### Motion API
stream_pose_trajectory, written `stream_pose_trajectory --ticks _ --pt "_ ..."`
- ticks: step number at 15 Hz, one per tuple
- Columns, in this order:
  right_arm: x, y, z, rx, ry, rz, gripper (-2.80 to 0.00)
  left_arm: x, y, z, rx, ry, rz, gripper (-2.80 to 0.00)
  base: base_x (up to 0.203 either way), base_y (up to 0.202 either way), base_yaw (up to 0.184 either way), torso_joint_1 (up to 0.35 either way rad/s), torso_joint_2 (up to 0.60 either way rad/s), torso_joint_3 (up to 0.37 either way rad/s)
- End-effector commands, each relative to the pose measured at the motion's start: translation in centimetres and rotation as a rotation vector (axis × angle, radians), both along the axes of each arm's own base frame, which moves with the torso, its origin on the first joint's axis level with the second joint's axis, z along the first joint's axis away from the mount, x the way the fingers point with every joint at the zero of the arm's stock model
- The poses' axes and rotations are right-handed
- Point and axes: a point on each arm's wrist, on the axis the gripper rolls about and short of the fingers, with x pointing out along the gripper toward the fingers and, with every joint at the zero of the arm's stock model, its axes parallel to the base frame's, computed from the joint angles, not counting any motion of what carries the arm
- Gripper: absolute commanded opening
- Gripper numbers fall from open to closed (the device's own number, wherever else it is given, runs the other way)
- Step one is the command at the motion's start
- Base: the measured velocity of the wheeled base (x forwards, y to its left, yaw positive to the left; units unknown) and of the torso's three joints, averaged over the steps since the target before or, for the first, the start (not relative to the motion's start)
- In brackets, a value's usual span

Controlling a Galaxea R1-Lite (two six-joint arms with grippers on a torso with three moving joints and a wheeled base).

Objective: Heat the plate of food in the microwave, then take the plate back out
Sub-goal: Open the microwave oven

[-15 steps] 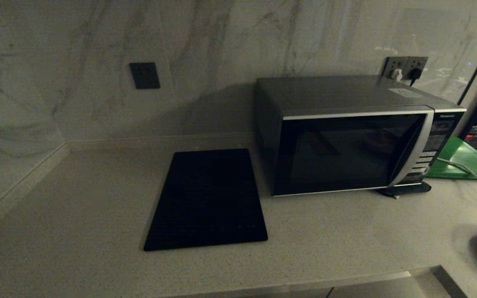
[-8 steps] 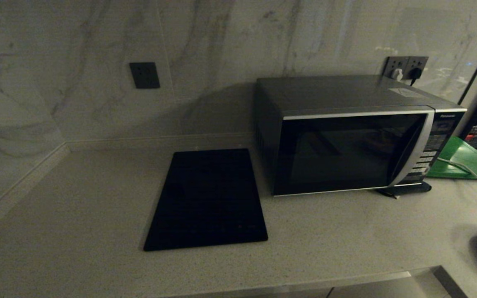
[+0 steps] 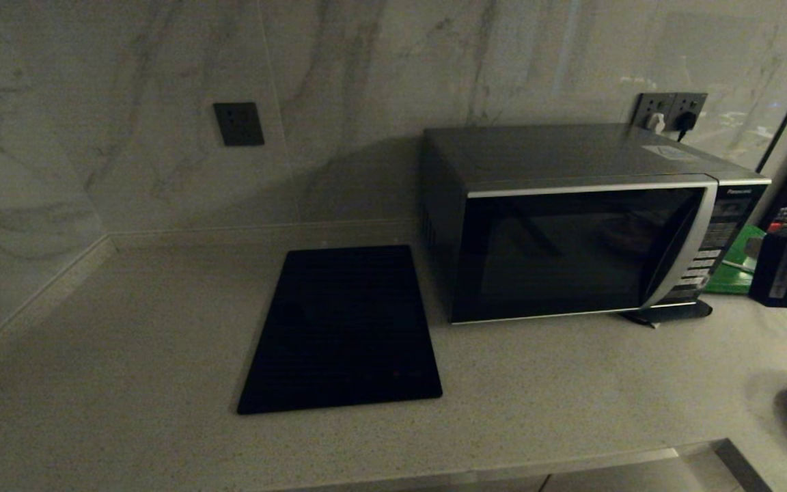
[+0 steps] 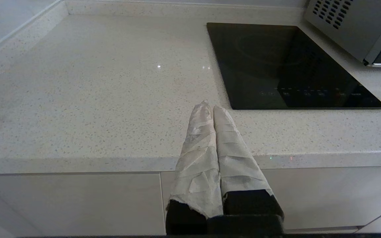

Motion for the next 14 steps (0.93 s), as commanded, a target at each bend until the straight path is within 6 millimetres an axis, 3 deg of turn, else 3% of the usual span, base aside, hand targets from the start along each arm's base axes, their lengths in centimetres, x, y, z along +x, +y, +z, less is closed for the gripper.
stream_pose_trajectory --ticks 1,5,14 --pt "2.3 0.7 -2.2 -0.114 0.065 -0.195 -2.8 0.0 0.0 0.0 -0.001 0.001 0.001 -2.8 0.0 0.0 0.0 0.0 0.0 0.0" --pt "1.8 0.3 -4.8 -0.167 0.097 -0.339 -2.8 0.0 0.0 0.0 -0.001 0.001 0.001 -2.8 0.0 0.0 0.0 0.0 0.0 0.0" --pt "1.0 -0.3 -4.2 -0.166 0.039 -0.423 -2.8 0.0 0.0 0.0 -0.001 0.0 0.001 -2.8 0.0 0.0 0.0 0.0 0.0 0.0"
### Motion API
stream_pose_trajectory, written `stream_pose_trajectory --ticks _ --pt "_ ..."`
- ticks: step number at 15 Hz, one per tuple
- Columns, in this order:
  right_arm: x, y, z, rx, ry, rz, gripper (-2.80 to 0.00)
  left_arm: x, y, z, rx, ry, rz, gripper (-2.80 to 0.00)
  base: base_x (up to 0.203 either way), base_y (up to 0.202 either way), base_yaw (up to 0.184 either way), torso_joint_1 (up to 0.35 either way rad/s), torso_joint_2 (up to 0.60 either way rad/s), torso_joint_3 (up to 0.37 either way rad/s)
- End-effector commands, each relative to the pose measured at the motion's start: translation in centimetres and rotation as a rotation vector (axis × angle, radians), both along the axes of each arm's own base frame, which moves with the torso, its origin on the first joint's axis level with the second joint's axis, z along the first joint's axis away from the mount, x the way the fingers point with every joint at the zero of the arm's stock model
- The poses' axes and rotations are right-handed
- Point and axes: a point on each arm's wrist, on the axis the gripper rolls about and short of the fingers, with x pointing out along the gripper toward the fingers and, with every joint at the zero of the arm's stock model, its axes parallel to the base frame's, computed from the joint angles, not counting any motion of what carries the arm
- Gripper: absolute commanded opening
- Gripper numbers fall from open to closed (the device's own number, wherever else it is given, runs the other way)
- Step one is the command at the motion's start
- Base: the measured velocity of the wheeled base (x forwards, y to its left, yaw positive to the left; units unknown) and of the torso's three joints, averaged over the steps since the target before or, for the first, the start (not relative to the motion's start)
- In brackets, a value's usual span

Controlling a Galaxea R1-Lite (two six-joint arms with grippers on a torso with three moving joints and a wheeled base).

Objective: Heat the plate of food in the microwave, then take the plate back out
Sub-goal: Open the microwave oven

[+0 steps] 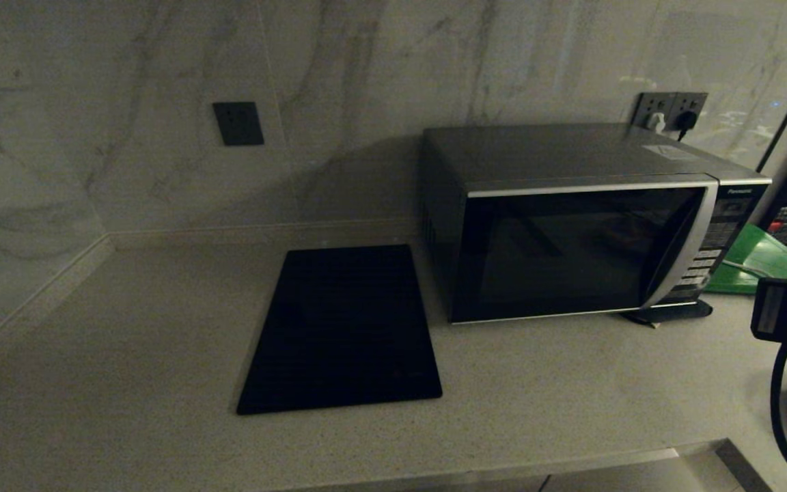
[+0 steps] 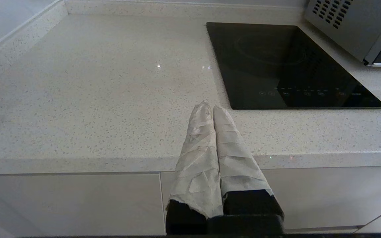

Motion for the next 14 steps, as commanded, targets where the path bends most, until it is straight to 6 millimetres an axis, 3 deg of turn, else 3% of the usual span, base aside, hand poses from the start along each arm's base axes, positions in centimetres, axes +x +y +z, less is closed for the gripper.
stream_pose_trajectory --ticks 1,7,9,12,14 --pt "-0.3 -0.1 0.0 -0.001 -0.003 -0.006 0.0 0.0 0.0 0.0 -0.001 0.001 0.001 -2.8 0.0 0.0 0.0 0.0 0.0 0.0" --pt "-0.7 -0.4 -0.5 -0.031 0.077 0.008 0.0 0.0 0.0 0.0 -0.001 0.001 0.001 -2.8 0.0 0.0 0.0 0.0 0.0 0.0" --pt "0.0 -0.7 -1.1 -0.043 0.111 -0.019 0.0 0.0 0.0 0.0 -0.001 0.001 0.001 -2.8 0.0 0.0 0.0 0.0 0.0 0.0" --pt "2.6 0.4 -1.4 0.01 0.007 -0.033 0.0 0.0 0.0 0.0 -0.001 0.001 0.001 -2.8 0.0 0.0 0.0 0.0 0.0 0.0" --pt "5.3 1.6 -2.1 0.054 -0.1 -0.05 0.0 0.0 0.0 0.0 -0.001 0.001 0.001 -2.8 0.0 0.0 0.0 0.0 0.0 0.0"
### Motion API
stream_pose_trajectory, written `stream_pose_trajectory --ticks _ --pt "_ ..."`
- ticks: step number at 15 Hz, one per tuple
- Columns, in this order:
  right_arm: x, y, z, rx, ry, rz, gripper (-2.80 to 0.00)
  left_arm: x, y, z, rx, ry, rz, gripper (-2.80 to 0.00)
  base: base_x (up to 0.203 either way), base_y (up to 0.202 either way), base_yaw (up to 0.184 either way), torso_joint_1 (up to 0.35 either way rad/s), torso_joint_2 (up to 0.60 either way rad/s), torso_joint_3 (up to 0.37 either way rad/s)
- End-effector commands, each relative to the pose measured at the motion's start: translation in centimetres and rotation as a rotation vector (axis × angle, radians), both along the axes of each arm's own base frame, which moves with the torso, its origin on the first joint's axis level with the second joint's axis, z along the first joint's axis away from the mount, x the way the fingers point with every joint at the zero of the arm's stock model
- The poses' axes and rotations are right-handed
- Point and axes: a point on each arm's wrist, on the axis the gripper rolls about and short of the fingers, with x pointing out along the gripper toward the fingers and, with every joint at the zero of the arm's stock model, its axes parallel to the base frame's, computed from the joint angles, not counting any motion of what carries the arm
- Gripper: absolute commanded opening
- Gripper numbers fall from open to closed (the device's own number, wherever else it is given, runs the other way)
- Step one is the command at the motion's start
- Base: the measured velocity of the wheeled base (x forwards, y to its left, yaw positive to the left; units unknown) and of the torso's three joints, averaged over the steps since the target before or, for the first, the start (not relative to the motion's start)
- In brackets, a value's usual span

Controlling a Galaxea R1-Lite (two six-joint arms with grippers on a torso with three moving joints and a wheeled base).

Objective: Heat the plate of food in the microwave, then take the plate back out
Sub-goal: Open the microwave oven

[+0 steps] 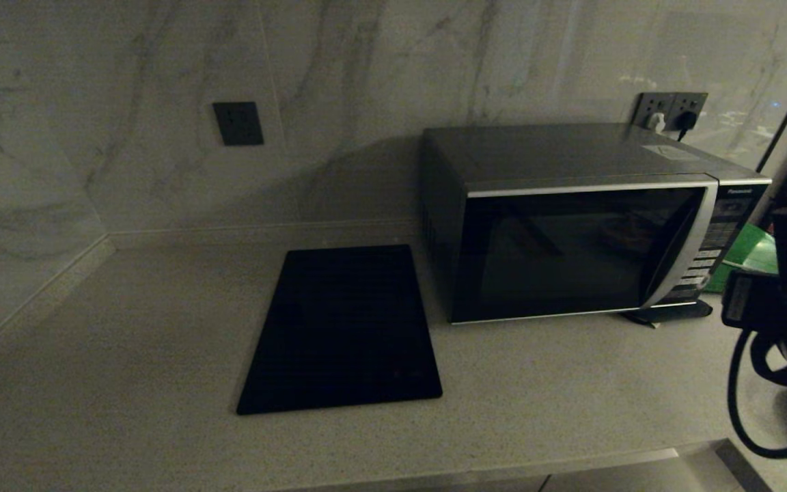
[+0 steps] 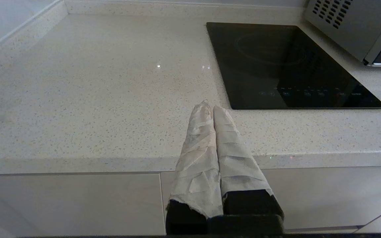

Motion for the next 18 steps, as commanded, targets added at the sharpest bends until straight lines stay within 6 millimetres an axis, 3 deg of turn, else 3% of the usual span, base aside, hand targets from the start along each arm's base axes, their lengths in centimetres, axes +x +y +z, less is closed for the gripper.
stream_pose_trajectory --ticks 1,3,5,9,16,18 --pt "3.6 1.5 -1.5 0.019 -0.082 -0.042 0.0 0.0 0.0 0.0 -0.001 0.001 0.001 -2.8 0.0 0.0 0.0 0.0 0.0 0.0" --pt "5.7 2.3 -2.3 -0.004 -0.119 -0.13 0.0 0.0 0.0 0.0 -0.001 0.001 0.002 -2.8 0.0 0.0 0.0 0.0 0.0 0.0" --pt "6.6 2.3 -2.2 -0.014 -0.15 -0.197 0.0 0.0 0.0 0.0 -0.001 0.001 0.001 -2.8 0.0 0.0 0.0 0.0 0.0 0.0" --pt "6.9 0.7 -5.1 -0.066 -0.065 -0.262 0.0 0.0 0.0 0.0 -0.001 0.001 0.001 -2.8 0.0 0.0 0.0 0.0 0.0 0.0" --pt "8.4 -0.4 -7.3 -0.073 -0.033 -0.31 0.0 0.0 0.0 0.0 -0.001 0.001 0.001 -2.8 0.0 0.0 0.0 0.0 0.0 0.0" --pt "8.5 -0.6 -7.1 -0.055 -0.055 -0.319 0.0 0.0 0.0 0.0 -0.001 0.001 0.001 -2.8 0.0 0.0 0.0 0.0 0.0 0.0"
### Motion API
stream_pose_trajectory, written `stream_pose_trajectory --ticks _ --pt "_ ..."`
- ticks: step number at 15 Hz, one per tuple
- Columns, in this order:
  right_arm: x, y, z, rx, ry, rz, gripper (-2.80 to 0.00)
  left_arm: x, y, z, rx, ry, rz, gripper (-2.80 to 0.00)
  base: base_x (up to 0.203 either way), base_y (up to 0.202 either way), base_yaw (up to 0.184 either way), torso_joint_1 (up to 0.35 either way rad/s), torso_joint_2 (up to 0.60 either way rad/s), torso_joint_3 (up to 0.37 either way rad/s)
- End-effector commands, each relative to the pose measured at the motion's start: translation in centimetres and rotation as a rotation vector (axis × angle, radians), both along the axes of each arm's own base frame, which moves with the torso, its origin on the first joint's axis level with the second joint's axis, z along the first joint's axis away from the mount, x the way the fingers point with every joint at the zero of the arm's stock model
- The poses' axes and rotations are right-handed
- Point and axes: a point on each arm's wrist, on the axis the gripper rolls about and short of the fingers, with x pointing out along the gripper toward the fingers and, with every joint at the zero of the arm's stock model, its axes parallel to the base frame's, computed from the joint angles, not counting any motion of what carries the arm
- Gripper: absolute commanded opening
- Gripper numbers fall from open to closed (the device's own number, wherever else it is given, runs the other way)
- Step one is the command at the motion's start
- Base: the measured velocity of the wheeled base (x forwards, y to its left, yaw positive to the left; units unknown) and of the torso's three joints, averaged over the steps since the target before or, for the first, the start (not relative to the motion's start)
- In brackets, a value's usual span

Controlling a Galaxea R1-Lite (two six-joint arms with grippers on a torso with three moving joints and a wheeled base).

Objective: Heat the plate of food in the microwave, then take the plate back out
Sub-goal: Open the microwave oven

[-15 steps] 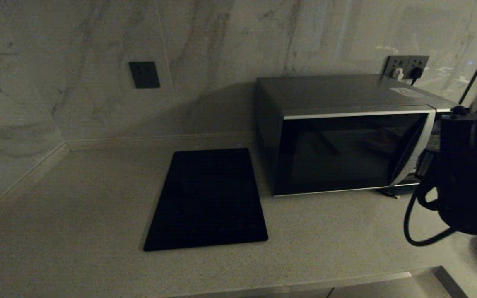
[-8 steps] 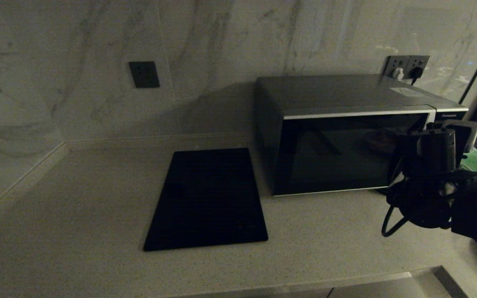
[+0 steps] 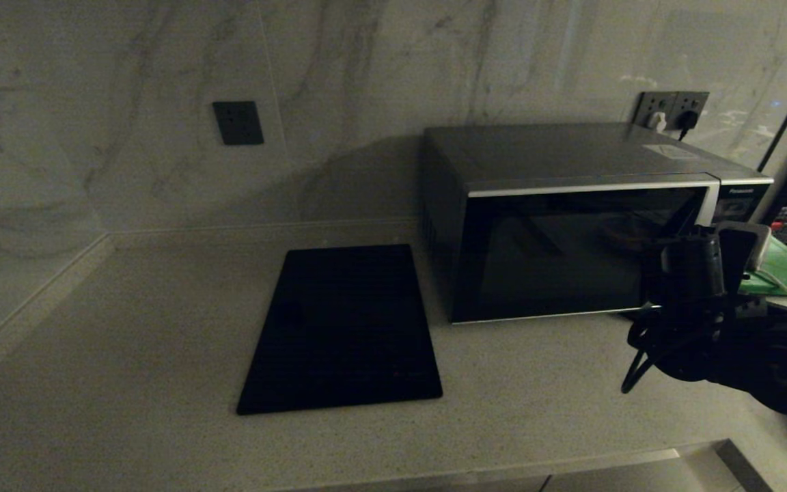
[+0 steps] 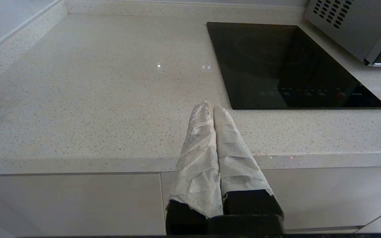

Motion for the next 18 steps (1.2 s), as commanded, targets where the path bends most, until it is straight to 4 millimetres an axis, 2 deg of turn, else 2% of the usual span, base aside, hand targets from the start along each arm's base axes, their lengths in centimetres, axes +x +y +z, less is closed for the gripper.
stream_pose_trajectory --ticks 1,5,7,8,12,16,18 --pt "0.0 -0.2 0.0 0.005 -0.014 -0.011 0.0 0.0 0.0 0.0 -0.001 0.001 0.001 -2.8 0.0 0.0 0.0 0.0 0.0 0.0" --pt "-0.1 -0.4 0.3 0.012 -0.029 -0.017 0.0 0.0 0.0 0.0 -0.001 0.001 0.001 -2.8 0.0 0.0 0.0 0.0 0.0 0.0" --pt "0.5 -0.2 -0.2 0.013 -0.023 -0.017 0.0 0.0 0.0 0.0 -0.001 0.001 0.001 -2.8 0.0 0.0 0.0 0.0 0.0 0.0" --pt "1.3 0.1 -0.6 0.012 -0.021 -0.017 0.0 0.0 0.0 0.0 -0.001 0.001 0.001 -2.8 0.0 0.0 0.0 0.0 0.0 0.0" --pt "4.1 0.6 0.8 0.035 -0.091 -0.016 0.0 0.0 0.0 0.0 -0.001 0.001 0.001 -2.8 0.0 0.0 0.0 0.0 0.0 0.0" --pt "7.6 0.2 -0.8 0.008 -0.035 -0.041 0.0 0.0 0.0 0.0 -0.001 0.001 0.001 -2.8 0.0 0.0 0.0 0.0 0.0 0.0" --pt "8.7 -0.9 -1.2 0.025 -0.005 -0.016 0.0 0.0 0.0 0.0 -0.001 0.001 0.001 -2.8 0.0 0.0 0.0 0.0 0.0 0.0"
